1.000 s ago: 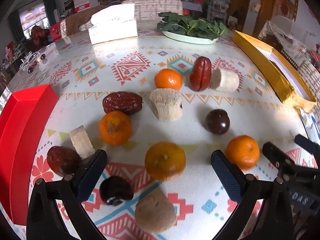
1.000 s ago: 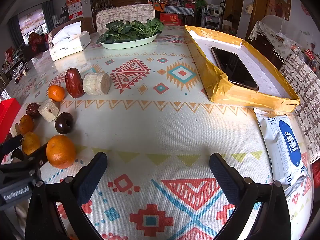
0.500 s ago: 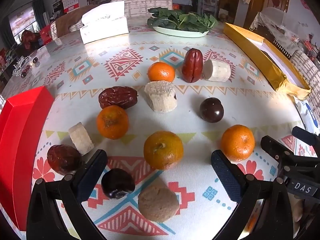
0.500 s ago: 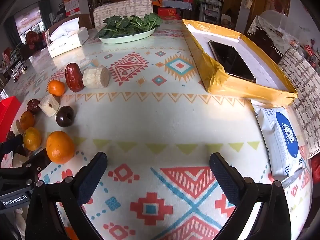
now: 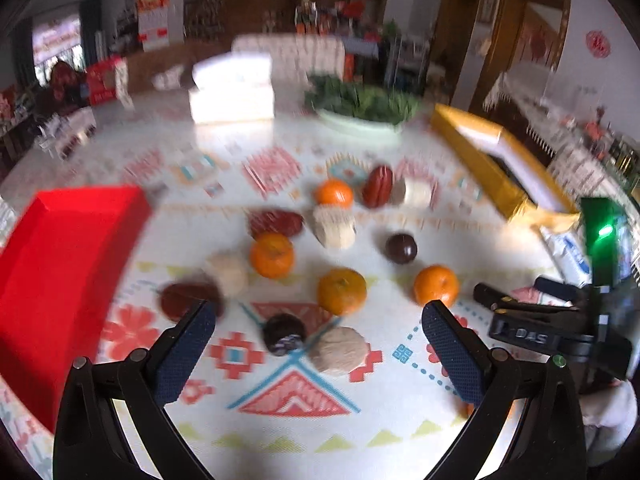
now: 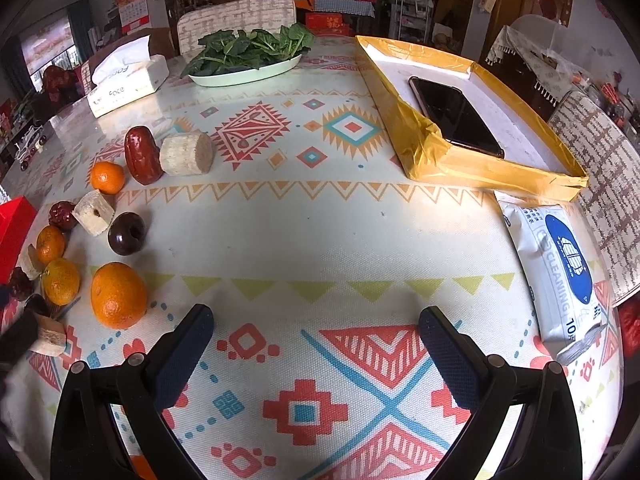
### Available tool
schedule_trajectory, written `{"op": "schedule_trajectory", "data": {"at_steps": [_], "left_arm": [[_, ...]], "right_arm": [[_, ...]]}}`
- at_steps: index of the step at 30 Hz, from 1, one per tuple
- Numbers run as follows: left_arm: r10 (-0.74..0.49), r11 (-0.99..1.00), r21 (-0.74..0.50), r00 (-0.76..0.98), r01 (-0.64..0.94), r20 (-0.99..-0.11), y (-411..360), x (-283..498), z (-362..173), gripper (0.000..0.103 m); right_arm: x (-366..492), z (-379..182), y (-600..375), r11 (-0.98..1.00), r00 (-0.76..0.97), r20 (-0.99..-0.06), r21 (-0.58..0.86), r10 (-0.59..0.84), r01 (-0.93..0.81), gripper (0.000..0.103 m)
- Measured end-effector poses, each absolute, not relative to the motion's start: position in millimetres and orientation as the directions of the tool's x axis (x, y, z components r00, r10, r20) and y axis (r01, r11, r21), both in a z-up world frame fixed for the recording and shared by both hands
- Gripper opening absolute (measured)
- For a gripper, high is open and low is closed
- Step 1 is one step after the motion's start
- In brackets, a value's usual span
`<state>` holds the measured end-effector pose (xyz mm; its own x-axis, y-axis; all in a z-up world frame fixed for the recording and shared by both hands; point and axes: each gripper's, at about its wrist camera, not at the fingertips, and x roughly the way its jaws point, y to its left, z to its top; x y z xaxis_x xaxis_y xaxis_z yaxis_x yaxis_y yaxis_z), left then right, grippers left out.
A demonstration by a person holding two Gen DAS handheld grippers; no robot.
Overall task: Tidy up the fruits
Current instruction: 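Reach both tools to the fruit and grasp a mandarin orange with the right tool, then grasp the round beige pastry with the left tool while the right tool holds the orange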
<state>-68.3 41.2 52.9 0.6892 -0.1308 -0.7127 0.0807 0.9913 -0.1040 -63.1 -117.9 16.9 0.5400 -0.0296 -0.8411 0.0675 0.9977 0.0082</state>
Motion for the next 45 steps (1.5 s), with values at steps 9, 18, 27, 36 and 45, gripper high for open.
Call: {"op": "schedule_trajectory", "data": {"at_steps": [9,18,27,36,45], "left_arm": [[-0.033,0.998,-0.066,0.807,-0.007,-0.590,85.6,-109.3,82.5,0.103],[0.001,1.000,-0.015,0.827,-0.012,-0.562,104.5,-121.2,78.8,0.103],[-0.115,0.993,-0.092,0.788,0.075,-0.605,110.3,-119.4,64.9,0.097],[-0.274,0.959,-0.140,0.678,0.247,-0.682,66.1,-97.7,40.1,0.071],[-0.288,0.940,-0.079,0.644,0.333,-0.709,33.0,-81.8,27.5,0.060]], "right_arm": [[-70.7,23.7,-105.4,0.995,0.574,-0.813,-0.073,-0.099,0.068,0.100],[-97.2,49.0,-94.0,0.997,0.661,-0.747,-0.069,-0.064,0.019,0.097],[-130.6,51.3,-90.8,0.964,0.594,-0.760,0.188,0.264,-0.188,0.056],[-150.5,41.4,-59.2,0.937,0.555,-0.765,0.185,0.327,-0.298,0.048],[-156.2,29.7,-61.3,0.932,0.530,-0.778,0.201,0.338,-0.300,0.043]]}}
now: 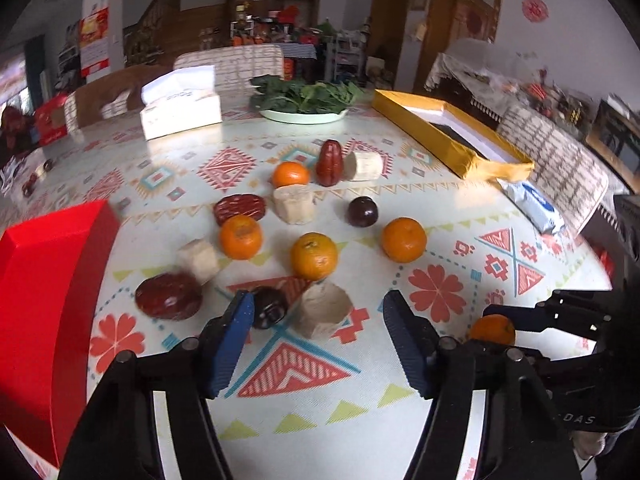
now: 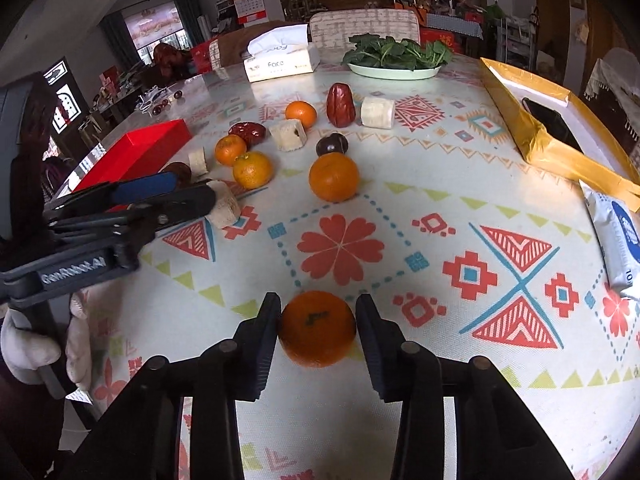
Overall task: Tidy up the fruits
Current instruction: 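Grasp the round beige pastry with the left tool while the right tool holds the orange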
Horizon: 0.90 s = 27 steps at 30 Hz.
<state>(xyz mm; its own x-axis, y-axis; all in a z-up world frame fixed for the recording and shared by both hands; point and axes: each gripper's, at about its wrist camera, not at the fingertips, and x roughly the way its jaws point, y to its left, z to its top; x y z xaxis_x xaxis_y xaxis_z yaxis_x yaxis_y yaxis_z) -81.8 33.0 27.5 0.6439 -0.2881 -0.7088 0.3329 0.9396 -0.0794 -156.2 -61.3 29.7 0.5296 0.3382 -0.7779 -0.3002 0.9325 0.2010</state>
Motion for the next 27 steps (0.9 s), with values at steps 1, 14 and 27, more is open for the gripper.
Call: {"op": "schedule_trajectory", "data": {"at_steps": [1,14,27], "left_arm": [[-0.291,0.937,-0.075,0.639,0.342,-0.712,30.7,-80.5,27.3,0.056],[-0.253,0.940,-0.038,0.618,0.339,-0.744,20.0,-73.1,17.2,0.039],[-0.160,0.944,0.070,0.634,0.322,-0.757,7.1,-75.8,14.2,0.035]], "right_arm": [[-156.3,29.6,-61.8,0.932,0.530,-0.777,0.204,0.340,-0.299,0.043],[-158.7,30.2,-59.5,0.933,0.540,-0.773,0.191,0.334,-0.304,0.043],[-168.8,29.7,-56.4,0.937,0.551,-0.773,0.157,0.314,-0.313,0.043]]}}
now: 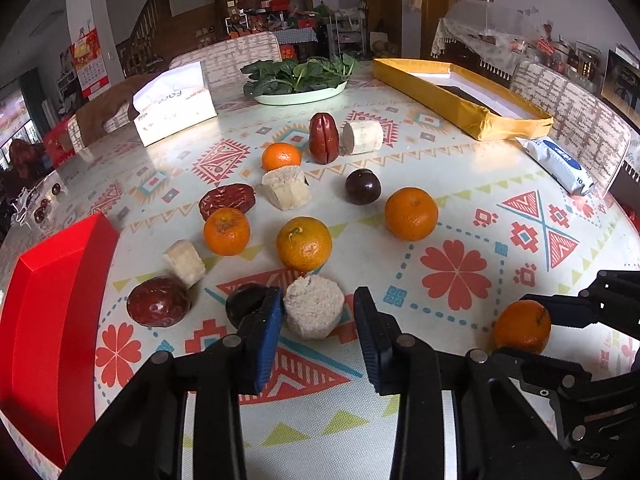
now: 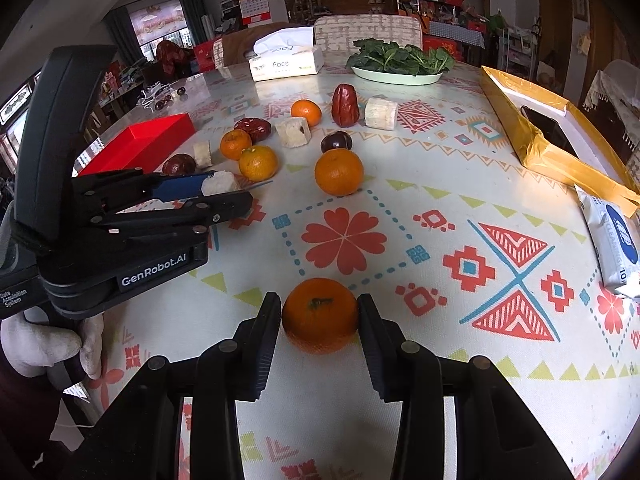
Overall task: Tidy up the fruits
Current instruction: 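Grasp the round beige pastry with the left tool while the right tool holds the orange, then carry both items over the red box and open the left tool to drop the pastry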
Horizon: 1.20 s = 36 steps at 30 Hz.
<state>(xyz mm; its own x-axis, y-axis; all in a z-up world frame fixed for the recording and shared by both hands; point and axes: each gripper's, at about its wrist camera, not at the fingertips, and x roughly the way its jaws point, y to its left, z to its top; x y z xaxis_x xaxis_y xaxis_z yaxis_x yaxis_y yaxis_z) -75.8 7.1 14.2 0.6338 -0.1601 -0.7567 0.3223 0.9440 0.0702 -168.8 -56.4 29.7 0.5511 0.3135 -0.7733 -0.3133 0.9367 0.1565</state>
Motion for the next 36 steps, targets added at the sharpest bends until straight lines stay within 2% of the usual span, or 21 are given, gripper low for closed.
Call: {"op": "schedule_trajectory", "data": {"at_steps": [13,20,27,36], "left_arm": [[-0.161,0.944,0.069,0.630,0.324,-0.760,6.5,-74.6,12.6,0.030],[-0.218,0.953,-0.022,0.632,0.303,-0.743,22.1,-81.9,18.6,0.030],[-0.257,0.964,-0.131,0.676,0.233,-0.690,68.0,-97.4,39.9,0.030],[-0.170,0.979,-0.197,0.763,0.057,-0.624,165.9,-116.6,66.2,0.030]], "right_arm": [[-175.0,29.6,-52.7,0.948,0.571,-0.774,0.113,0.272,-0.298,0.041],[-180.7,32.8,-51.5,0.949,0.581,-0.767,0.115,0.272,-0.292,0.039],[-182.4,53.0,-40.9,0.937,0.600,-0.737,0.133,0.311,-0.322,0.039],[-167.4,77.0,12.6,0.877,0.563,-0.701,0.194,0.438,-0.440,0.039]]}}
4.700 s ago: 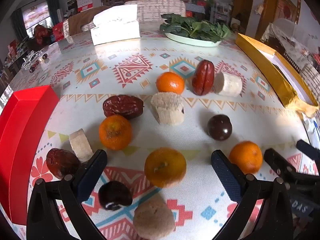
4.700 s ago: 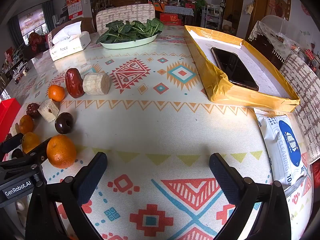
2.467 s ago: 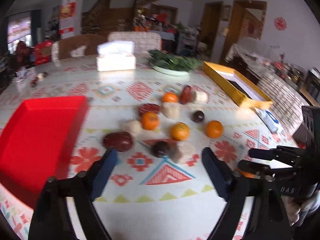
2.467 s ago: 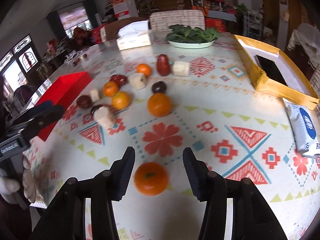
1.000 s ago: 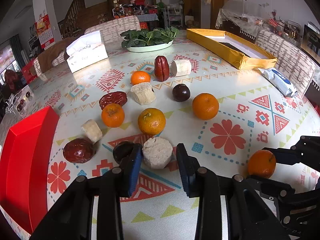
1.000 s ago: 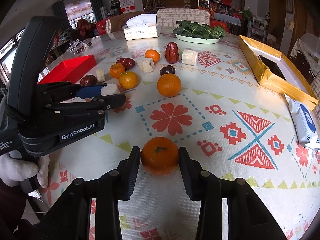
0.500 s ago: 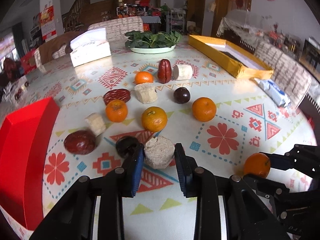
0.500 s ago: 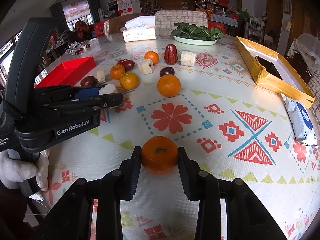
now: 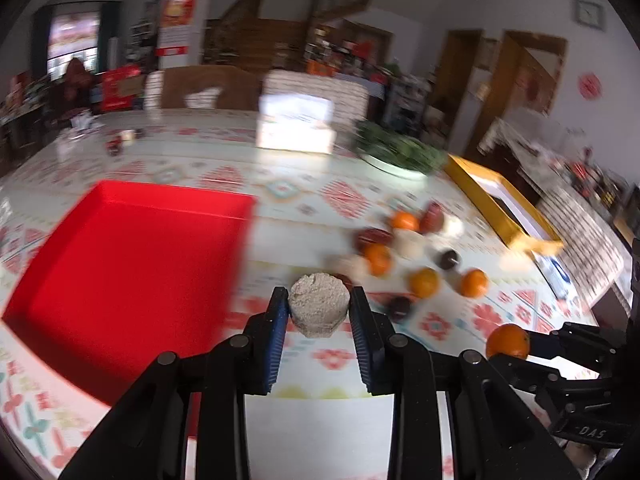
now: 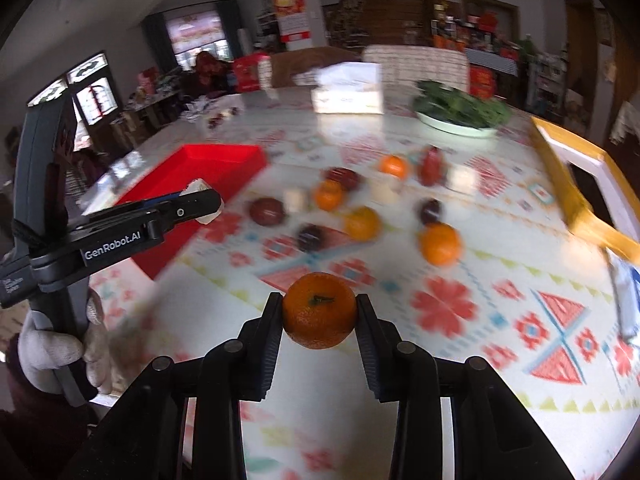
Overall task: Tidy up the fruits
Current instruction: 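Carry both items over the red box and open the left tool to drop the pastry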
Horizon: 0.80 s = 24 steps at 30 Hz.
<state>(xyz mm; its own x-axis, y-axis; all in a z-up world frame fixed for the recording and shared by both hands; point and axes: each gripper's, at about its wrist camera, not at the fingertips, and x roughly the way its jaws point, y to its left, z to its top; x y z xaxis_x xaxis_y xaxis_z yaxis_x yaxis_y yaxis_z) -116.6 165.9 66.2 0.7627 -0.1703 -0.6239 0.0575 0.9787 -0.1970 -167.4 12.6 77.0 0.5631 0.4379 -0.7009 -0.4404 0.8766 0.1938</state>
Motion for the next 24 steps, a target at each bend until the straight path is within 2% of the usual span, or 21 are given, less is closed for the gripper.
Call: {"op": "schedule_trajectory", "data": {"at_steps": [12,24], "left_arm": [[0.080,0.952,-0.175,0.758,-0.250,-0.647,298.6,-118.7,60.5,0.030],[0.109,0.931,-0.172,0.694,-0.323,-0.712,345.4,-107.8,28.8,0.030]], "right_arm": [[-132.2,104.7,144.9,0.719,0.426,-0.639,0.304,0.640,-0.625,0.039],[-100.6,67.7,254.2,0.661,0.305,-0.714,0.286,0.630,-0.694,0.039]]}}
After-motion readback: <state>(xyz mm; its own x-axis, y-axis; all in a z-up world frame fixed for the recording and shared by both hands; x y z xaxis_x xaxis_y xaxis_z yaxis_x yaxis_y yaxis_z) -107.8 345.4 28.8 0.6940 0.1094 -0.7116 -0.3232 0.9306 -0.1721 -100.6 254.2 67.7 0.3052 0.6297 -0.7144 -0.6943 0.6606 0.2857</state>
